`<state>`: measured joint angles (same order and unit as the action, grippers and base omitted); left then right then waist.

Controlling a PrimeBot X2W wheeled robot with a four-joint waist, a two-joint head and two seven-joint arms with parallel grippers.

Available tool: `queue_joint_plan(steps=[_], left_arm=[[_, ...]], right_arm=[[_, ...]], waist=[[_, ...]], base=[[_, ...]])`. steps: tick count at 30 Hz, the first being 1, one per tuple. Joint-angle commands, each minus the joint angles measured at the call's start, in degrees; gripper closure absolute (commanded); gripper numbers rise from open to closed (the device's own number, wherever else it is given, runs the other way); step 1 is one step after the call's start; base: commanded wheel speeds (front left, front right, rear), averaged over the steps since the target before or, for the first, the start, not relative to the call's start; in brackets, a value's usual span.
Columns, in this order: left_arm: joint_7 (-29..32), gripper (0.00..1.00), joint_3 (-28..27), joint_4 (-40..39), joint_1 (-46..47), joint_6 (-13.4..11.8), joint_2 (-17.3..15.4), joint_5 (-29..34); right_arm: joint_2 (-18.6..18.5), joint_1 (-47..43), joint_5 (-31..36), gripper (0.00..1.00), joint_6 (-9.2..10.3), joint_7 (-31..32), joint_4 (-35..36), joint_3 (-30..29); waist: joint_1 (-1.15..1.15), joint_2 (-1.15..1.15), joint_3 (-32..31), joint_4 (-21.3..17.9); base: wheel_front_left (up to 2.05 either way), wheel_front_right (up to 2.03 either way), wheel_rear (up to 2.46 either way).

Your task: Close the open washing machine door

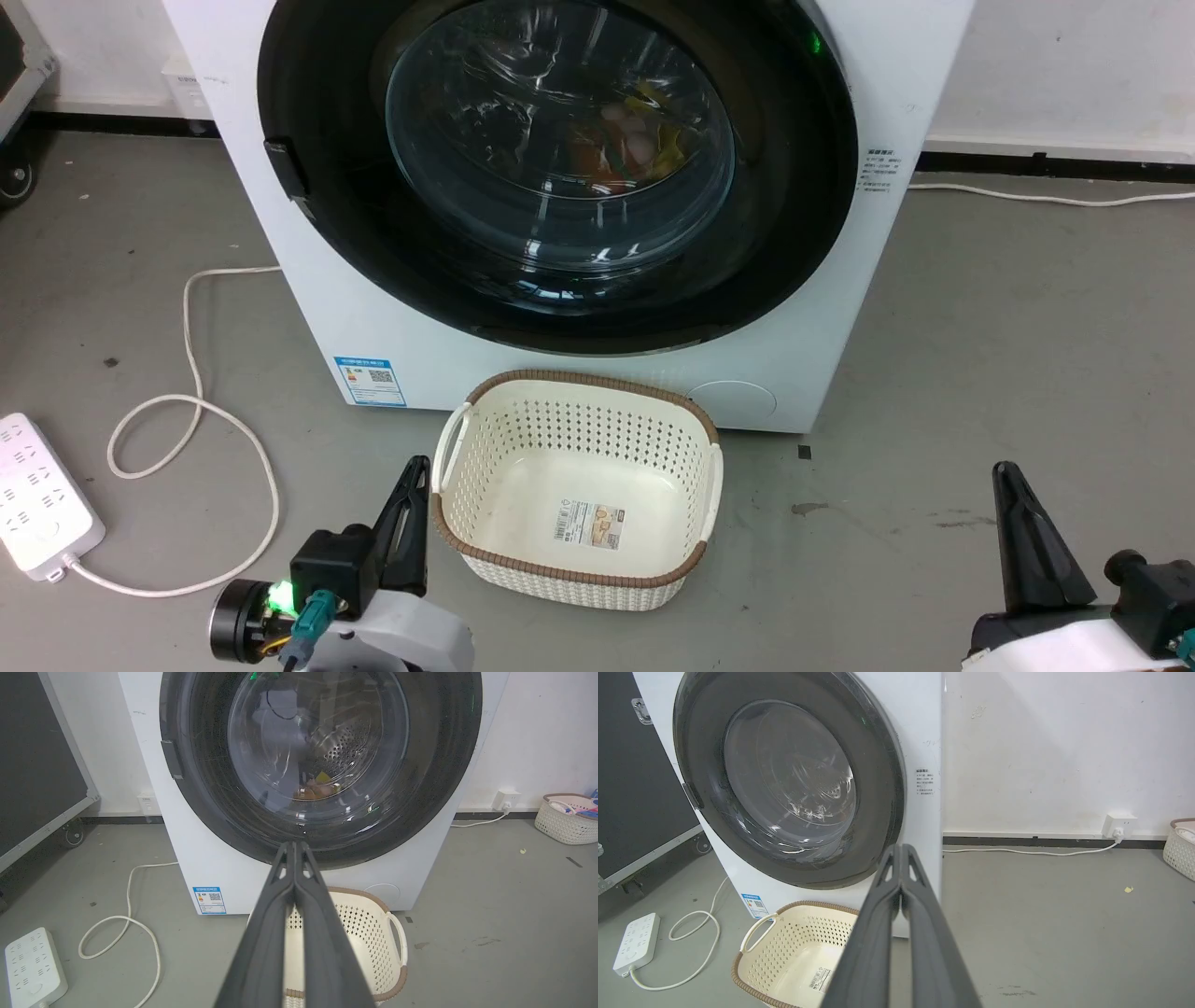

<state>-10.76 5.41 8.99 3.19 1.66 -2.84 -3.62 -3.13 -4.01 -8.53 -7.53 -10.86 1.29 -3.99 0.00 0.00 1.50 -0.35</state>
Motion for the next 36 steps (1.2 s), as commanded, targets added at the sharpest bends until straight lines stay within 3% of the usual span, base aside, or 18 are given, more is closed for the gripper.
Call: queue_joint_plan(steps=[1,36], left_arm=[[0.2,1.0,-0.2,-0.4,-0.9,-0.3,0.0,0.2],[4.6,1.0,-2.3,-3.9,-1.8,-0.8,0.0,1.6]], right_arm=[[0.1,1.0,0.4,1.0,0.01,0.3,-0.2,0.1],[0.1,2.2,3.8,1.0,0.02,4.6,-0.6,1.7]], waist=[[0.0,0.0,0.0,0.0],[0.0,0.0,-0.6,0.1]], base=[[0.0,0.0,0.0],[0.0,0.0,0.0]])
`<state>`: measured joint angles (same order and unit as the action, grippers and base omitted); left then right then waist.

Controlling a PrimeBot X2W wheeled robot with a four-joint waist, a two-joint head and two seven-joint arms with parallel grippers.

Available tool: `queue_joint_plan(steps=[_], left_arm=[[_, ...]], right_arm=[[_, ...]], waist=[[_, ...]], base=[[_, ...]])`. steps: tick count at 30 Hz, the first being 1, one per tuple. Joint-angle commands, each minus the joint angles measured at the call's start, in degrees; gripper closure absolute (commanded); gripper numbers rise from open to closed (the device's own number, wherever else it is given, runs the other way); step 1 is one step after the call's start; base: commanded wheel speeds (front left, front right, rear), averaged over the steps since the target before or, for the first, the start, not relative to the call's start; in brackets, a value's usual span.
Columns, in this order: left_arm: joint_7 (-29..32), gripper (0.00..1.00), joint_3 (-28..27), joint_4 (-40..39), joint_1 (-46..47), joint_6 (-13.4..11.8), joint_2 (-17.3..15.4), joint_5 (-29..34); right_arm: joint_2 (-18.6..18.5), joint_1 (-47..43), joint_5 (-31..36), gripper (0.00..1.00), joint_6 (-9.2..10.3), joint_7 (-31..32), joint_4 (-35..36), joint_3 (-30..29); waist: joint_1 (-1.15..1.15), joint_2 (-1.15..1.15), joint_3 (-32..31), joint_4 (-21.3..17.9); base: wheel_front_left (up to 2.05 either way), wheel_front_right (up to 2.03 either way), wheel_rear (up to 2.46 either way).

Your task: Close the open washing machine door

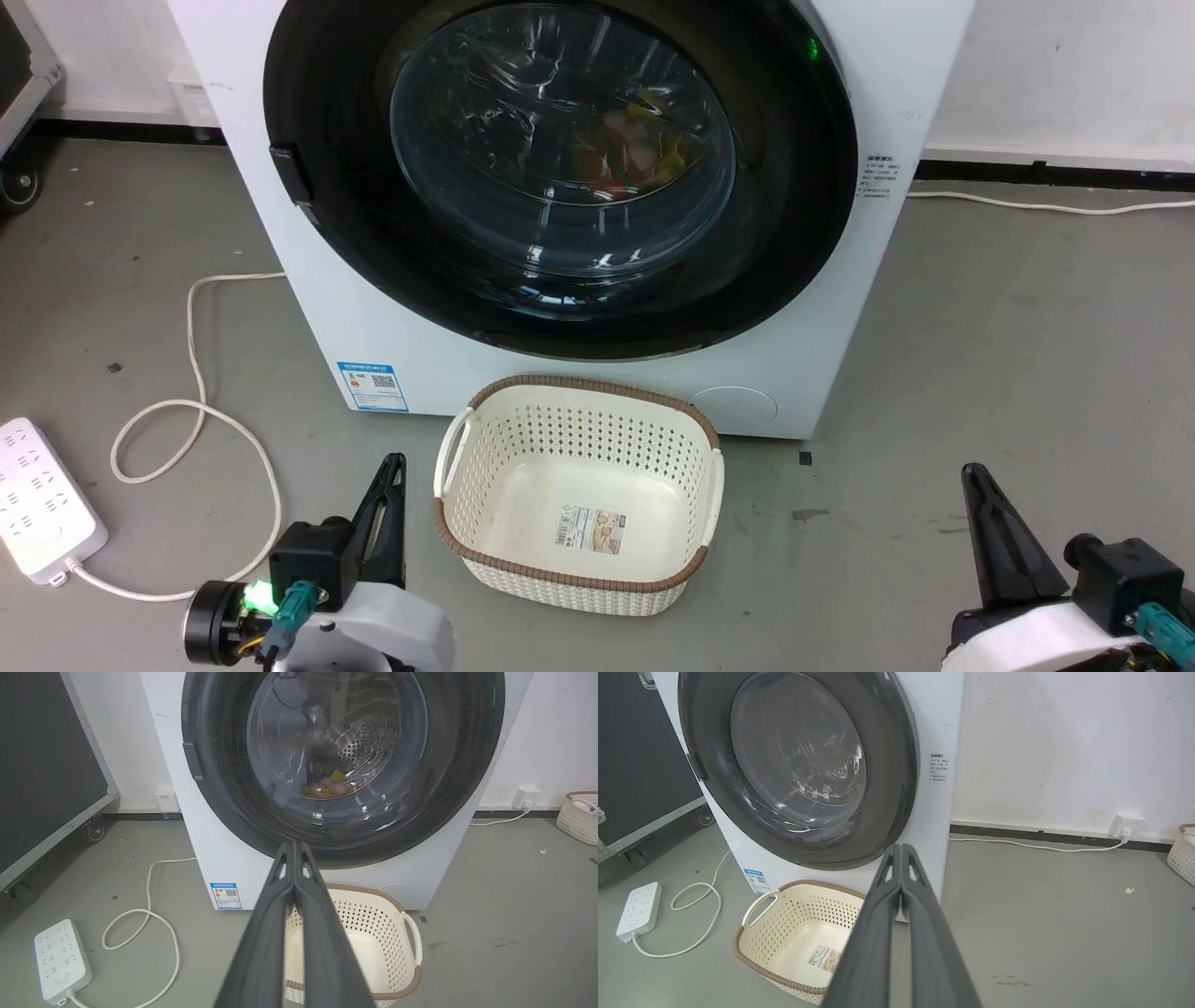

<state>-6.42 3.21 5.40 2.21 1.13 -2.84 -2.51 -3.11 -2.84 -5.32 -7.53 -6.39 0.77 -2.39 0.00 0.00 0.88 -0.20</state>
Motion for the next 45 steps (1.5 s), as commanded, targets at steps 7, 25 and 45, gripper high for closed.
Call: queue_joint_plan(steps=[7,25,45], left_arm=[[1.0,1.0,-0.6,-1.0,-1.0,-0.4,0.0,0.8],[3.1,1.0,-1.6,-2.7,-1.5,-0.7,0.0,1.4],[5.5,1.0,-2.7,-4.6,-2.0,-1.0,0.0,2.2]], right_arm=[[0.1,1.3,1.2,1.0,0.03,1.0,-0.2,0.4],[0.2,1.9,2.8,1.0,0.03,3.1,-0.4,1.2],[0.2,2.6,4.6,1.0,0.04,5.4,-0.7,2.0]], waist=[[0.0,0.0,-0.1,0.0],[0.0,0.0,-0.4,0.1],[0.0,0.0,-0.7,0.2]], base=[[0.0,0.0,0.0],[0.0,0.0,0.0],[0.0,0.0,0.0]])
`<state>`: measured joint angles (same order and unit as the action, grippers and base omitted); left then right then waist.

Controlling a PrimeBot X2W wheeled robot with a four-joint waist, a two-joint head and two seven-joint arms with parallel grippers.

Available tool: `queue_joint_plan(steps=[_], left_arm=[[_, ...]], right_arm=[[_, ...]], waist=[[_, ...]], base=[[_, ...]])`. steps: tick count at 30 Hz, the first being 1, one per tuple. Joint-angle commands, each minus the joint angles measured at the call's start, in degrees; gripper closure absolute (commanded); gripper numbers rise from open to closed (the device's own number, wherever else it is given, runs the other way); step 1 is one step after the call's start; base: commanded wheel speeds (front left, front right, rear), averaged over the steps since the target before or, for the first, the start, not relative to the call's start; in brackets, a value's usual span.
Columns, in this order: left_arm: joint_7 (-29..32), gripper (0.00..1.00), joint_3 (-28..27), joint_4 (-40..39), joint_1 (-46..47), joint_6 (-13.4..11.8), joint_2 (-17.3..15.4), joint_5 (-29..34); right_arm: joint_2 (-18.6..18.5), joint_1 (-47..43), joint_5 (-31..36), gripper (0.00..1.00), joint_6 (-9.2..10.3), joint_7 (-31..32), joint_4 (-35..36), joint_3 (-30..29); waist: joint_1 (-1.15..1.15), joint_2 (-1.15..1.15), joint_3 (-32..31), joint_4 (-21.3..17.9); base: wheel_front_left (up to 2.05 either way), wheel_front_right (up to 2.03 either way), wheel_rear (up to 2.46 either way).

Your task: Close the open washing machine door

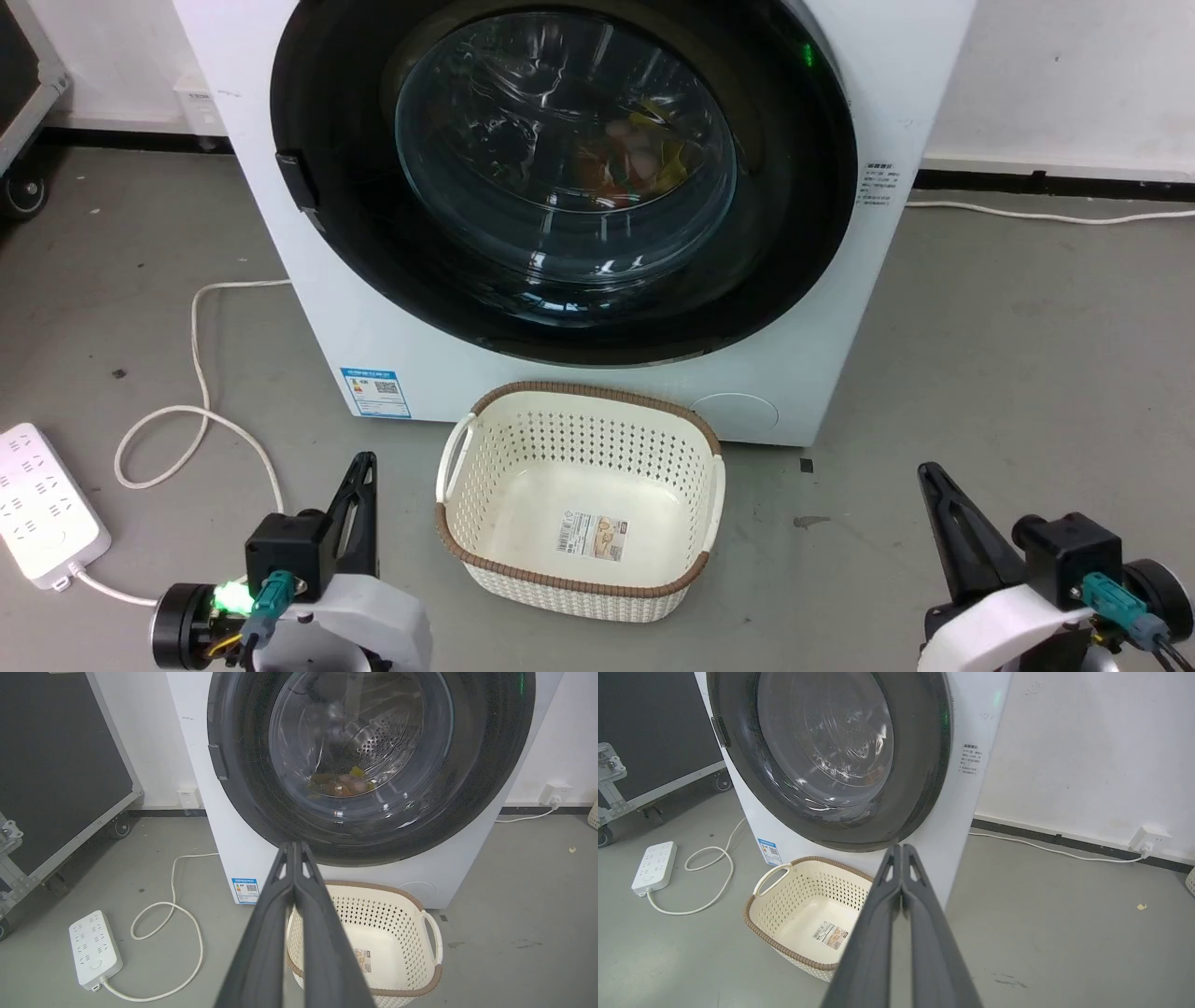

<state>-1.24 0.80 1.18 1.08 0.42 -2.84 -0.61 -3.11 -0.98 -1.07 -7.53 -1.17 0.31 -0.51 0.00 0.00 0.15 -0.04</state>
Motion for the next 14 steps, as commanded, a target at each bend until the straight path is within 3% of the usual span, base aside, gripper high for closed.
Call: queue_joint_plan(steps=[1,14], left_arm=[[0.4,1.0,-0.4,-0.5,-0.9,-0.3,0.0,0.3],[1.2,1.0,-0.8,-1.2,-1.1,-0.4,0.0,0.6]], right_arm=[[0.2,0.7,0.4,1.0,0.04,0.3,-0.2,0.2],[0.2,1.0,1.1,1.0,0.04,1.2,-0.3,0.5]], waist=[[0.0,0.0,0.0,0.0],[0.0,0.0,-0.1,0.0]], base=[[0.0,0.0,0.0],[0.0,0.0,0.0]])
